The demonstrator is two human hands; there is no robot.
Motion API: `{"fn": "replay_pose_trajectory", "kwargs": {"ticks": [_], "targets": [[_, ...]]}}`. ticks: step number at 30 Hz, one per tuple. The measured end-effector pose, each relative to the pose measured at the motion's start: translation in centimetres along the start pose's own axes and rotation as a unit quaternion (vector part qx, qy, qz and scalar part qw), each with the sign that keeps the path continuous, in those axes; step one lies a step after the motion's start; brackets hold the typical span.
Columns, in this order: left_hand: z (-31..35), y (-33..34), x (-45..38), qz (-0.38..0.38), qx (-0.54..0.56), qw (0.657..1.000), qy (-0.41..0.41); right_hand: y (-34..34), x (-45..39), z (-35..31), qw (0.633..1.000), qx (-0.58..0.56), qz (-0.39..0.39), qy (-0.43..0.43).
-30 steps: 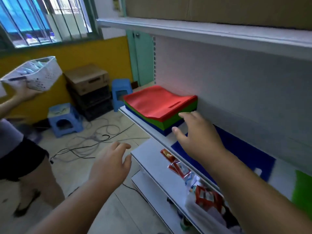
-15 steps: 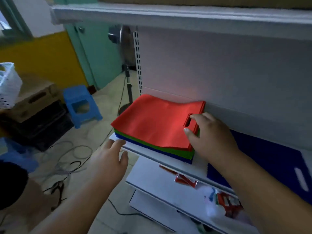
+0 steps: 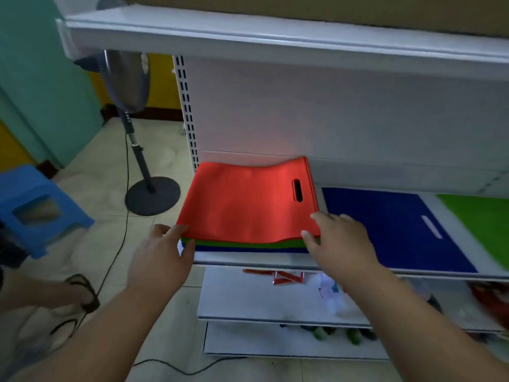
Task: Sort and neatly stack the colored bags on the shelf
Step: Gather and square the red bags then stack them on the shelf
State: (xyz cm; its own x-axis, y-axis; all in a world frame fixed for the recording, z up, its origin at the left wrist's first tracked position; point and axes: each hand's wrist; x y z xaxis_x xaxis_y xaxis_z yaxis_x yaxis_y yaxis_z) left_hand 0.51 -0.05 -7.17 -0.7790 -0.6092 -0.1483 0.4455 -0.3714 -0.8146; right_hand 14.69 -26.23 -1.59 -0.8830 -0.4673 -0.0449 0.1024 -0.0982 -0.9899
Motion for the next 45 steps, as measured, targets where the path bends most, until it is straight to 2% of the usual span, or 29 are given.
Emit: {"fn": "replay_pose_trajectory", "kwargs": {"ticks": [3, 5, 7, 9, 11, 14, 16, 19, 22, 24, 26, 30, 34, 39, 45], "targets": [[-0.2, -0.2, -0.9, 0.026, 0.019, 0.999, 0.012, 0.8, 0.3, -0.6, 0.998, 0.048, 0.02, -0.032], [-0.6, -0.4, -1.1, 0.044, 0.028, 0.998, 0.017, 1.4, 0.7, -1.0, 0.997, 0.036, 0.052, -0.052], [-0.8, -1.0, -1.0, 0.057, 0.048, 0.997, -0.002, 1.8, 1.3, -1.2, 0.996, -0.033, 0.066, -0.048], [-1.0, -1.5, -0.8, 0.055, 0.091, 0.993, -0.046, 1.8, 1.9, -1.4, 0.988, -0.132, 0.079, -0.003], [-1.6, -1.7, -0.9, 0.026, 0.148, 0.984, -0.097, 1.6, 2.1, -1.4, 0.979, -0.183, 0.07, 0.06], [-2.0, -2.2, -1.4, -0.051, 0.169, 0.975, -0.133, 1.2, 1.7, -1.5, 0.965, -0.234, -0.002, 0.115], [-2.1, -2.6, -1.8, -0.088, 0.177, 0.971, -0.133, 1.0, 1.3, -1.7, 0.949, -0.288, -0.032, 0.127], [-2.6, -3.1, -1.8, -0.127, 0.212, 0.96, -0.13, 0.8, 1.2, -2.4, 0.932, -0.342, -0.061, 0.101], [-3.5, -2.8, -1.0, -0.107, 0.228, 0.959, -0.129, 1.1, 2.1, -2.4, 0.949, -0.308, -0.037, 0.058], [-3.4, -2.3, 0.1, -0.073, 0.235, 0.962, -0.118, 1.0, 2.9, -1.6, 0.974, -0.223, 0.01, 0.042], [-2.3, -1.5, 1.5, -0.046, 0.244, 0.964, -0.092, 0.7, 3.9, -0.2, 0.979, -0.188, 0.072, 0.041], [2.4, 0.2, 3.8, -0.029, 0.307, 0.95, -0.056, 0.0, 6.1, 3.9, 0.959, -0.22, 0.15, 0.095], [10.1, 2.8, 5.9, -0.031, 0.287, 0.958, -0.003, -0.8, 9.5, 11.2, 0.951, -0.189, 0.198, 0.147], [21.4, 10.2, 9.4, -0.057, 0.28, 0.956, 0.068, -0.7, 15.7, 24.0, 0.939, -0.158, 0.223, 0.209], [36.5, 19.1, 14.5, -0.134, 0.3, 0.937, 0.121, 0.4, 22.6, 40.2, 0.922, -0.129, 0.21, 0.3]]}}
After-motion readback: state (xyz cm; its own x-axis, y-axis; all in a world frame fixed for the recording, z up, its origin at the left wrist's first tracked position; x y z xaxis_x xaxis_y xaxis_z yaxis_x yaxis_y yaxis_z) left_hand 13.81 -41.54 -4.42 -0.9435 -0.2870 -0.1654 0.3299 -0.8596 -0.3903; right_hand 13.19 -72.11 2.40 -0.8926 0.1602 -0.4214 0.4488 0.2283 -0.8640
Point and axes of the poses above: each hand's wrist, its own x-axis away from the middle knuckle, its own y-axis out of the palm, z = x × y, and after that the axes turned 11 degrees about x, right-handed
